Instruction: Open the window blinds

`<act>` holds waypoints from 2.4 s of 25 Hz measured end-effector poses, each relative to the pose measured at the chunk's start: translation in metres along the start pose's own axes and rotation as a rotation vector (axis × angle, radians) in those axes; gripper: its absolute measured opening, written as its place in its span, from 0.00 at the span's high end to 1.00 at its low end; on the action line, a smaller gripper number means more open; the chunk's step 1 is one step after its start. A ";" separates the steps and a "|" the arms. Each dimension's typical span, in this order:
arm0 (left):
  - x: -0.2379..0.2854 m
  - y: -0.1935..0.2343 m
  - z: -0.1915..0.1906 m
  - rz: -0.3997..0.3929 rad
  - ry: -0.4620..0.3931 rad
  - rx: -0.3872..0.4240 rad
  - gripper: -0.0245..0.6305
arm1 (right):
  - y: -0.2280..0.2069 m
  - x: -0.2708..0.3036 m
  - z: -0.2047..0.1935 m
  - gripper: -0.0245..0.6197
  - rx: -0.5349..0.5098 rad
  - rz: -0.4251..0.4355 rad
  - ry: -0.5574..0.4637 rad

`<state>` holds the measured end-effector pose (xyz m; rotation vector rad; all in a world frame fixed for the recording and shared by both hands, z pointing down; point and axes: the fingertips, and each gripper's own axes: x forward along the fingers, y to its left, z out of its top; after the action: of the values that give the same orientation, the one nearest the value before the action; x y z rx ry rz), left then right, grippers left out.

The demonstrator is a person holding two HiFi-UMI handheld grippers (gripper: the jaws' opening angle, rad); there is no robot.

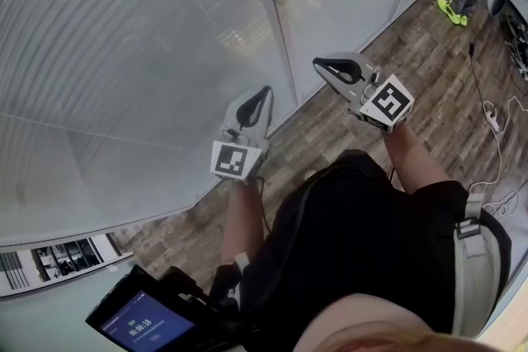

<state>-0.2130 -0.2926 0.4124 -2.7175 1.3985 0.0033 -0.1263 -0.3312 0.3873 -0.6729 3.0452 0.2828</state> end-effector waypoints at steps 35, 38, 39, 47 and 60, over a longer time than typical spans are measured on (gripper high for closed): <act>0.028 -0.006 0.003 -0.004 0.003 -0.016 0.96 | -0.075 0.036 0.001 0.82 -0.382 -0.034 0.217; 0.026 -0.009 -0.002 -0.005 0.001 -0.030 0.96 | -0.091 0.050 0.008 0.77 -0.492 -0.067 0.264; 0.026 -0.010 -0.004 -0.008 0.000 -0.036 0.96 | -0.096 0.055 0.010 0.75 -0.527 -0.076 0.276; 0.022 -0.024 -0.016 -0.041 0.013 -0.069 0.96 | -0.124 0.092 0.011 0.71 -0.781 -0.113 0.375; 0.005 -0.016 -0.024 -0.012 0.011 -0.073 0.96 | -0.149 0.136 -0.002 0.61 -1.044 -0.145 0.500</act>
<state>-0.1984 -0.2891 0.4374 -2.7889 1.4125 0.0400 -0.1875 -0.5211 0.3567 -1.0848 3.0305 2.0264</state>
